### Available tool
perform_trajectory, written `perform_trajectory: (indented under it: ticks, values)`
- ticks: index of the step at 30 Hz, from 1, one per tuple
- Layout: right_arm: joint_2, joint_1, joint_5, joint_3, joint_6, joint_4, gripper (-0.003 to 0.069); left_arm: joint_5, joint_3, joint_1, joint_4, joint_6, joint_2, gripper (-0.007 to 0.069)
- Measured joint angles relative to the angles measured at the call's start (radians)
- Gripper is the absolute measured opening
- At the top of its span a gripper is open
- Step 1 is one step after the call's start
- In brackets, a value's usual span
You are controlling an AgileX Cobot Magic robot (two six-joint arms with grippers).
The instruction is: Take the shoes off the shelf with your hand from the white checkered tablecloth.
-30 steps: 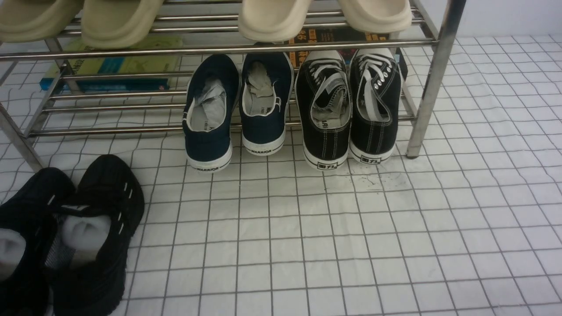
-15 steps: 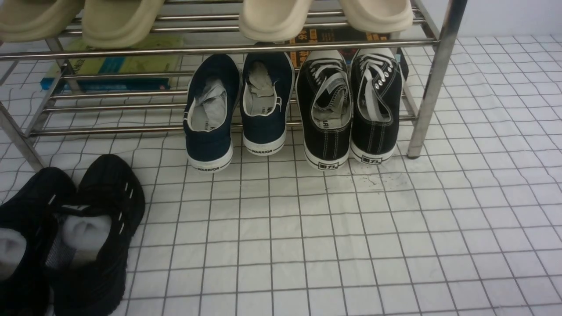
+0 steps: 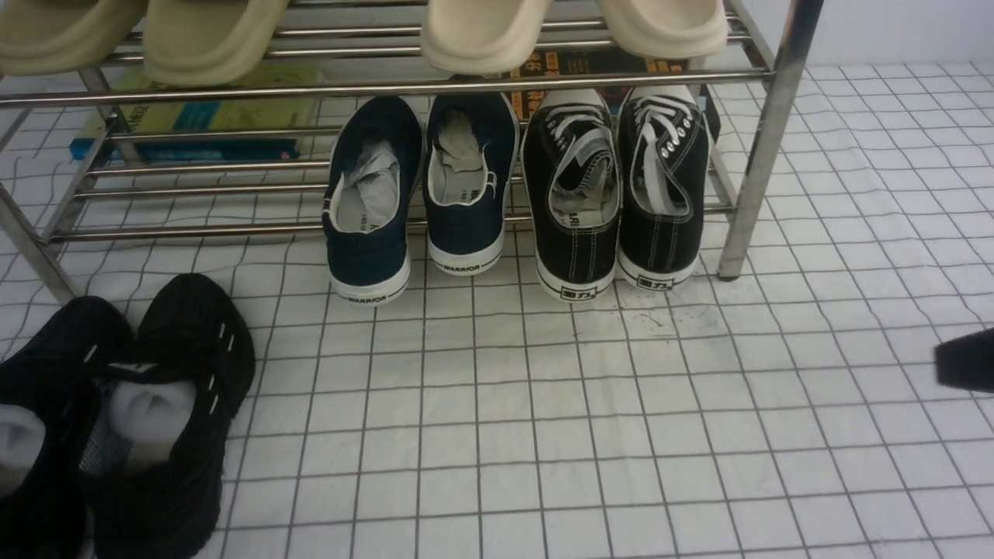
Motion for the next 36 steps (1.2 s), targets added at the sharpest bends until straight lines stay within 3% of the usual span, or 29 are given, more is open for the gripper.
perform_trajectory:
  ticks: [4, 10, 15, 17, 19, 24, 36]
  values:
    - [0.29, 0.159, 0.125, -0.174, -0.08, 0.061, 0.0003, 0.0, 0.0, 0.0, 0.0, 0.0, 0.0, 0.0181]
    - [0.565, 0.388, 0.196, -0.514, 0.029, -0.054, 0.0064, 0.0, 0.0, 0.0, 0.0, 0.0, 0.0, 0.0188]
    - [0.74, 0.504, 0.217, -0.813, 0.206, -0.236, 0.0188, 0.0, 0.0, 0.0, 0.0, 0.0, 0.0, 0.0195]
    - [0.838, 0.551, 0.233, -0.953, 0.285, -0.336, 0.0278, 0.0, 0.0, 0.0, 0.0, 0.0, 0.0, 0.0198]
    - [0.932, 0.585, 0.239, -1.065, 0.34, -0.417, 0.0357, 0.0, 0.0, 0.0, 0.0, 0.0, 0.0, 0.02]
    - [1.06, 0.618, 0.242, -1.225, 0.439, -0.532, 0.0465, 0.0, 0.0, 0.0, 0.0, 0.0, 0.0, 0.0202]
    - [1.09, 0.624, 0.246, -1.263, 0.518, -0.67, 0.0486, 0.0, 0.0, 0.0, 0.0, 0.0, 0.0, 0.0217]
